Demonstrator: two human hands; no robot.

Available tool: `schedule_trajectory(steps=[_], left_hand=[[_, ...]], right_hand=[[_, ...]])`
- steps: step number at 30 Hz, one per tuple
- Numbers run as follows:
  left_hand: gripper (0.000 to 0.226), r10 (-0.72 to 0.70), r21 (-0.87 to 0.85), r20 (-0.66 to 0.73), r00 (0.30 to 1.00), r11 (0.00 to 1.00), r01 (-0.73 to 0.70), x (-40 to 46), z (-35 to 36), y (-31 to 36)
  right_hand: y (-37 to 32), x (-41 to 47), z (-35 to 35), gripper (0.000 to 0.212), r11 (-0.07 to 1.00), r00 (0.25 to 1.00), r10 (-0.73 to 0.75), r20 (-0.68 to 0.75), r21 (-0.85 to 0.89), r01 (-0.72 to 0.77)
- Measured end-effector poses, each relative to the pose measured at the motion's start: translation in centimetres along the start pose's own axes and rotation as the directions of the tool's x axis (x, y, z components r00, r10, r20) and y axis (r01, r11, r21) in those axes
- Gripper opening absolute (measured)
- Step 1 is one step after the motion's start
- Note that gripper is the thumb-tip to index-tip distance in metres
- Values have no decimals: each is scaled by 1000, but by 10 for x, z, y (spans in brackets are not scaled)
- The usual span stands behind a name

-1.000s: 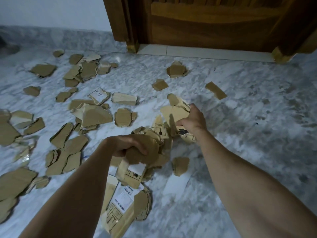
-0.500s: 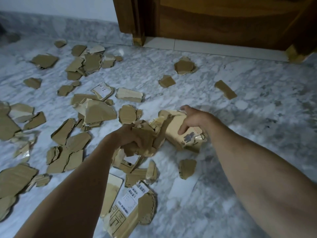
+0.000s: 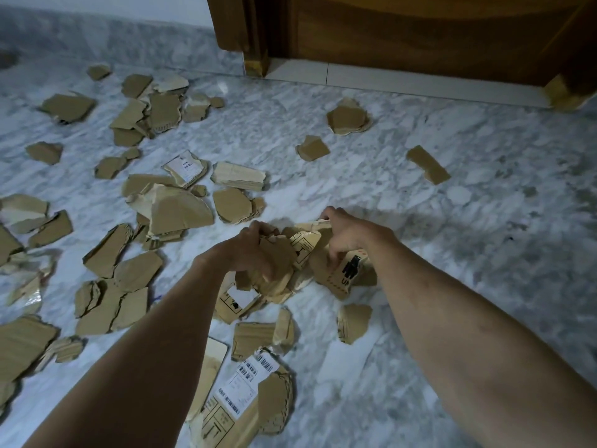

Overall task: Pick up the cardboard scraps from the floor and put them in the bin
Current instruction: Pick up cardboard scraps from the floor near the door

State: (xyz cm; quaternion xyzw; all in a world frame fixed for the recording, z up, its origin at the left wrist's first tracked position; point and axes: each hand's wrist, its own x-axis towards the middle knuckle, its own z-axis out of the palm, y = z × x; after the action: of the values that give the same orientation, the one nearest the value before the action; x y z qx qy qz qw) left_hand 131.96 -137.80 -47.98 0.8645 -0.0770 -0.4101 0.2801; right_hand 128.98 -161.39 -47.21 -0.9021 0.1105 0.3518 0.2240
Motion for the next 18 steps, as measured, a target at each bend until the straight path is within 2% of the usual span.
schedule_trajectory(steps=[2,4,5,7,9,11,14,16,18], left_hand=[[135,-14,-63,6,1000,998,14,5,0,-6],[146,-17,-54,13,1000,998,17,6,1,-10],[140,-20,-44,17,1000,999,21,5,1,-10],[111,-22,-21,6,1000,1000,22,4,1,-9],[103,-32,46,-6,999,998,32,0,1,-3],[92,-73,199,-42,996,977,80,-6,2,2],[74,-66,259,-57,996,963,78,-8,4,5],[72,-32,202,-57,998,978,43,-7,6,7],[89,-38,198,-57,998,979,48,-4,5,6]], right_hand=[[-2,-1,1,127,1000,1000,12,17,14,-12],[-4,-2,0,124,999,1000,24,15,-43,-23],[-5,-3,-1,116,997,1000,28,2,-75,-28],[-8,-6,-1,102,995,999,35,-25,-93,-37],[-7,-6,1,98,999,999,42,-25,-16,-43],[0,-8,2,106,996,998,49,-37,72,-46],[14,-18,-6,114,973,984,80,-157,227,-43],[27,-28,-17,112,944,959,135,-250,325,-49],[42,-38,-30,105,907,919,218,-329,415,-67]])
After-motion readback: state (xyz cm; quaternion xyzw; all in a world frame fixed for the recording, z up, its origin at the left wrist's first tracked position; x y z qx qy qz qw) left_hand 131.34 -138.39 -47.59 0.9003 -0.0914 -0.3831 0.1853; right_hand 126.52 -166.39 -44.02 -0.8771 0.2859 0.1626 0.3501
